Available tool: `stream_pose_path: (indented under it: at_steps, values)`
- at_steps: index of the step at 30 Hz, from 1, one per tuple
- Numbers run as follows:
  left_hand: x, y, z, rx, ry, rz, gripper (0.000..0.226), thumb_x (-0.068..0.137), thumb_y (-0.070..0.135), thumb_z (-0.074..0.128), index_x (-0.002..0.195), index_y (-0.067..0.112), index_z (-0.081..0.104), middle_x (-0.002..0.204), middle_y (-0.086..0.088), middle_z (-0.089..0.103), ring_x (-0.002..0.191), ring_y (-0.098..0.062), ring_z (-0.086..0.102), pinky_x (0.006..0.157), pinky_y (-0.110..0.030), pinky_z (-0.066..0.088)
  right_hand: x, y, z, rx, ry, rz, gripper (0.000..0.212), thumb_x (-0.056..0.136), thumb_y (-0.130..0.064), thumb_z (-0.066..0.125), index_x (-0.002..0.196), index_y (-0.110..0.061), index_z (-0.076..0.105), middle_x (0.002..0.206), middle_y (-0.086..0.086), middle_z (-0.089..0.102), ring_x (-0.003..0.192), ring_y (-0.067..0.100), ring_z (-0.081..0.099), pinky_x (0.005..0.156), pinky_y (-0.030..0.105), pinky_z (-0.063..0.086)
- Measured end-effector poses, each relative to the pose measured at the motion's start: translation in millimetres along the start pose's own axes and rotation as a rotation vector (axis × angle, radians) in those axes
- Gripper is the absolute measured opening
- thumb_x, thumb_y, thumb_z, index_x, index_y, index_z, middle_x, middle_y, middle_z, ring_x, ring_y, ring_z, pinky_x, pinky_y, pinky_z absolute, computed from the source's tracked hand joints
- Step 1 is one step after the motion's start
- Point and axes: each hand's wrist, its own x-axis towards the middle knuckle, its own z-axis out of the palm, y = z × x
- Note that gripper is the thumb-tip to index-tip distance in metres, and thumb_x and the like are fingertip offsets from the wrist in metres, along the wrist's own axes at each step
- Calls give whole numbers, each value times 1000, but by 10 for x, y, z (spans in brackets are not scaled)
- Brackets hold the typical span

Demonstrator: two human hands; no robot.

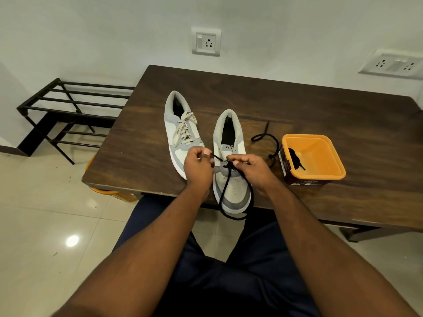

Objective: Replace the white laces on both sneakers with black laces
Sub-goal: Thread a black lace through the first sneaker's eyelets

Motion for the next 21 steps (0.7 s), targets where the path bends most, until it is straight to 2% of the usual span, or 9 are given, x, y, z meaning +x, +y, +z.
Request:
stream_pose_path:
  at_steps: [4, 6, 7, 9, 11, 13, 16, 19, 21]
  values:
    - [281, 387, -158, -541, 321, -97, 17, 107, 13, 27, 97, 15, 41, 73, -6, 61, 59, -16, 61, 54, -29, 51, -5, 30, -27, -112, -56, -59, 31, 95, 4, 50, 121, -4, 65, 118, 5, 67, 110, 14, 61, 101, 29, 48]
    - [381, 509, -248, -716, 311, -153, 16, 104, 9, 27, 100, 12, 41, 62, -4, 49, 47, -15, 50, 48, -29, 46, -13, 3, -23, -191, -93, -95, 37, 94, 10, 47, 124, -2, 63, 123, 3, 63, 116, 10, 56, 97, 15, 45]
    - [378, 541, -268, -674, 262, -163, 16, 103, 8, 31, 97, 13, 45, 58, -1, 44, 44, -12, 42, 44, -26, 39, -12, -4, -21, -235, -105, -121, 40, 92, 14, 46, 125, -1, 62, 122, 2, 62, 117, 9, 54, 94, 8, 42]
    - [312, 503, -279, -261, 87, -69, 14, 101, 15, 48, 89, 16, 55, 60, 2, 45, 46, -8, 36, 43, -24, 31, -1, -11, -29, -321, -108, -182, 45, 87, 18, 46, 125, 0, 62, 119, 1, 62, 117, 10, 55, 92, 6, 42]
    - [233, 357, -262, 303, -160, 124, 16, 94, 28, 63, 86, 14, 64, 70, 2, 56, 55, -8, 45, 53, -24, 38, 0, -18, -45, -396, -110, -241, 46, 84, 19, 49, 123, 0, 64, 111, -1, 66, 108, 5, 60, 93, 13, 46]
    - [174, 199, -221, 659, -360, 189, 17, 87, 32, 71, 89, 16, 65, 76, 3, 61, 67, -11, 53, 64, -28, 45, -14, -42, -77, -428, -152, -304, 46, 81, 22, 49, 120, 3, 65, 90, -18, 66, 84, -11, 61, 79, 6, 44]
    - [126, 126, -174, 842, -374, 226, 18, 86, 34, 73, 89, 19, 62, 77, 5, 61, 72, -14, 56, 66, -30, 44, -71, -89, -130, -421, -223, -330, 47, 80, 22, 47, 119, 2, 65, 63, -25, 59, 63, -6, 55, 71, 10, 41]
    - [116, 127, -138, 857, -336, 224, 18, 86, 36, 72, 86, 20, 63, 78, 5, 62, 75, -15, 59, 66, -28, 44, -181, -60, -125, -299, -131, -151, 31, 90, -1, 59, 116, -14, 67, 91, 2, 63, 84, 12, 59, 78, 22, 47]
    - [117, 87, -135, 826, -326, 199, 19, 85, 36, 73, 85, 20, 61, 78, 4, 63, 75, -16, 59, 69, -31, 47, -359, 11, -93, -297, -57, -37, 22, 89, -19, 67, 111, -22, 63, 92, 3, 62, 83, 13, 60, 73, 23, 48]
